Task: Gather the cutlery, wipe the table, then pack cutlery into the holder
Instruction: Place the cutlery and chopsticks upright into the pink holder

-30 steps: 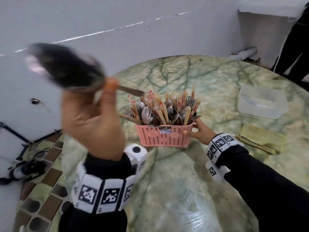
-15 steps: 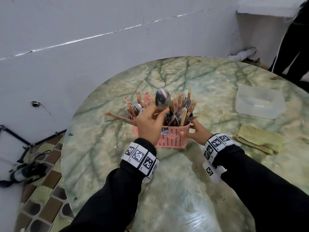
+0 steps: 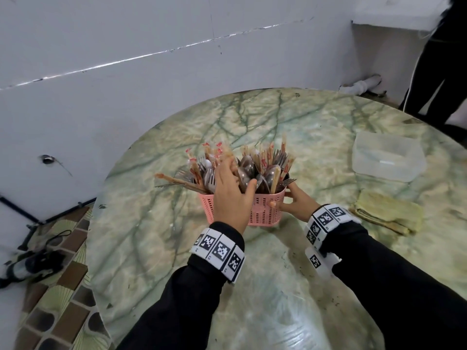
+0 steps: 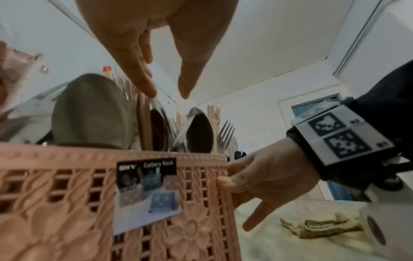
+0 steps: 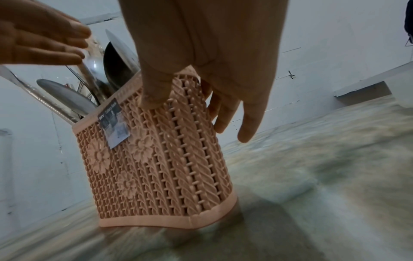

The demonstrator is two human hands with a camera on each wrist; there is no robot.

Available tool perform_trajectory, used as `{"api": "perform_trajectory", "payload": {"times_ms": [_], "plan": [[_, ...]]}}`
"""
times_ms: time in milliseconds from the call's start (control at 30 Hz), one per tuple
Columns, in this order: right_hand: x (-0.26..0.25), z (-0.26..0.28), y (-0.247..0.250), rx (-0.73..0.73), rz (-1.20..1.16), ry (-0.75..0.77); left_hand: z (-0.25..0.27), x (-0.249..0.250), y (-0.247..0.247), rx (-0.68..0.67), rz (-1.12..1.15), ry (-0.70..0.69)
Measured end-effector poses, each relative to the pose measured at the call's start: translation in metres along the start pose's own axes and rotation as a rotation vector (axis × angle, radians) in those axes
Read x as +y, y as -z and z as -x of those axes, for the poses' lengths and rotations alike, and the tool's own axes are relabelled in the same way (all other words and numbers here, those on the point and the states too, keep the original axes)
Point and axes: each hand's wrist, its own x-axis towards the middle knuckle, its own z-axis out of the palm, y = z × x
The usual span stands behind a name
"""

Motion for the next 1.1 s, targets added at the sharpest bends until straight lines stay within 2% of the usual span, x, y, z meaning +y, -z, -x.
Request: {"api": "perform_trajectory", "payload": {"times_ms": [33, 133, 200, 300, 367, 400, 433, 500, 567, 633, 667, 700, 733, 800, 867, 967, 1033, 1100], "plan": [[-0.001, 0.0, 0.0, 0.001, 0.005, -0.003, -0.002, 0.002, 0.002, -0.006, -0.001, -0.026], [-0.004, 0.0, 0.002, -0.007, 0.014, -0.014, -0.009, -0.001, 0.003, -0.142, -0.123, -0.053], [-0.005, -0.001, 0.002, -0.007, 0.022, -0.009, -0.006, -0.005, 0.005, -0.134, -0.156, -0.155], [-0.01, 0.0, 0.002, 0.032, 0.017, 0.028, 0.01, -0.018, 0.016, 0.054, -0.104, -0.441], [-0.015, 0.002, 0.003, 0.088, -0.019, 0.056, 0.02, -0.035, 0.033, 0.23, -0.072, -0.518], [-0.02, 0.003, 0.004, 0.106, -0.032, 0.076, 0.021, -0.046, 0.042, 0.321, -0.059, -0.485], [-0.024, 0.004, 0.005, 0.114, -0.041, 0.103, 0.02, -0.056, 0.05, 0.39, -0.032, -0.394], [-0.032, 0.003, 0.003, 0.119, -0.068, 0.15, 0.015, -0.083, 0.056, 0.394, 0.036, -0.079], [-0.037, 0.0, 0.0, 0.137, -0.105, 0.162, 0.006, -0.096, 0.056, 0.197, 0.131, 0.251], [-0.038, -0.002, -0.004, 0.177, -0.124, 0.154, -0.008, -0.094, 0.052, -0.098, 0.247, 0.405], [-0.036, -0.004, -0.006, 0.201, -0.136, 0.146, -0.015, -0.086, 0.049, -0.247, 0.287, 0.428], [-0.036, -0.005, -0.009, 0.234, -0.154, 0.141, -0.022, -0.078, 0.047, -0.34, 0.287, 0.426], [-0.035, -0.007, -0.011, 0.274, -0.164, 0.14, -0.03, -0.069, 0.046, -0.37, 0.279, 0.404], [-0.037, -0.011, -0.012, 0.376, -0.171, 0.161, -0.042, -0.063, 0.041, -0.326, 0.355, 0.363], [-0.039, -0.018, -0.011, 0.468, -0.199, 0.188, -0.051, -0.065, 0.038, -0.206, 0.433, 0.369], [-0.048, -0.022, -0.009, 0.519, -0.243, 0.222, -0.054, -0.067, 0.037, -0.128, 0.494, 0.34], [-0.049, -0.021, -0.008, 0.525, -0.254, 0.238, -0.053, -0.072, 0.037, -0.203, 0.466, 0.319], [-0.048, -0.017, -0.009, 0.5, -0.245, 0.241, -0.05, -0.082, 0.04, -0.401, 0.4, 0.312]]}}
